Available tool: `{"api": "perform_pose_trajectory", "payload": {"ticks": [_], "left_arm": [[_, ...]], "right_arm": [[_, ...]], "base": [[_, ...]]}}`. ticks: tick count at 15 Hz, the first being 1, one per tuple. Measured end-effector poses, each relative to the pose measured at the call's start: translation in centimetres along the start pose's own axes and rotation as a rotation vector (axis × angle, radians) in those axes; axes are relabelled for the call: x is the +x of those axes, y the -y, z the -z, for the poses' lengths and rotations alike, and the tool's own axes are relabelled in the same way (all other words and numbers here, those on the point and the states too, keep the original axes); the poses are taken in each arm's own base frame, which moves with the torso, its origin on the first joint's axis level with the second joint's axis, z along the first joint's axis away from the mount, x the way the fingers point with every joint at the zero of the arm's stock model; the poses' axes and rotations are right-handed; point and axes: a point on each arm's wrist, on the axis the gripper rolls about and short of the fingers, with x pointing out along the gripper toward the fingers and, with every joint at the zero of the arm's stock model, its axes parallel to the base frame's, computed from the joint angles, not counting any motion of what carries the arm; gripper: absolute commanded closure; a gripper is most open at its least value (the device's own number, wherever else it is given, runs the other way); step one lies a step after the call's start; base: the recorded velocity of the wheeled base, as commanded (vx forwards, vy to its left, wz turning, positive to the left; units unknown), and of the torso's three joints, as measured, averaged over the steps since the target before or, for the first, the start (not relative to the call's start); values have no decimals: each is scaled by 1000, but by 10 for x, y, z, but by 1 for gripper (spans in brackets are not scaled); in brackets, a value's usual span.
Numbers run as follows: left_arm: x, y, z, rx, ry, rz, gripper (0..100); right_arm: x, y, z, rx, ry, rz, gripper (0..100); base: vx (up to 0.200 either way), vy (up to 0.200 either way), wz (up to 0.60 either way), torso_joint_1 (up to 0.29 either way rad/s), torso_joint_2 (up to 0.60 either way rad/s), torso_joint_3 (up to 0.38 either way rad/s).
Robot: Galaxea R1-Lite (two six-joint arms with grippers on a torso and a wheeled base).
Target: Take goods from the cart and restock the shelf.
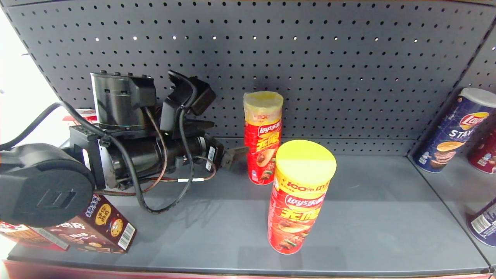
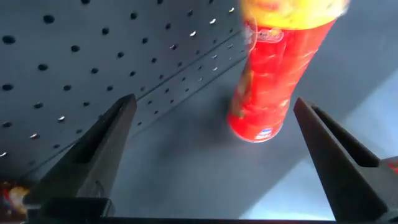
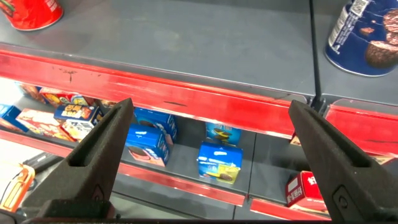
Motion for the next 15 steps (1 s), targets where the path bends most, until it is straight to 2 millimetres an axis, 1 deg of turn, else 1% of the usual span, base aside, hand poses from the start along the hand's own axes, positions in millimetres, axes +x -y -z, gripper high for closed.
{"api": "perform_pose_trajectory", "payload": {"ticks": [10, 15], "left_arm": [[15, -2, 0, 14, -4, -41, 0], [19, -5, 1, 12, -12, -63, 0]], "right_arm": [[0, 0, 0, 0, 0, 0, 0], [0, 0, 0, 0, 0, 1, 0]], "base": [[0, 0, 0, 0, 0, 0], [0, 0, 0, 0, 0, 0]]}}
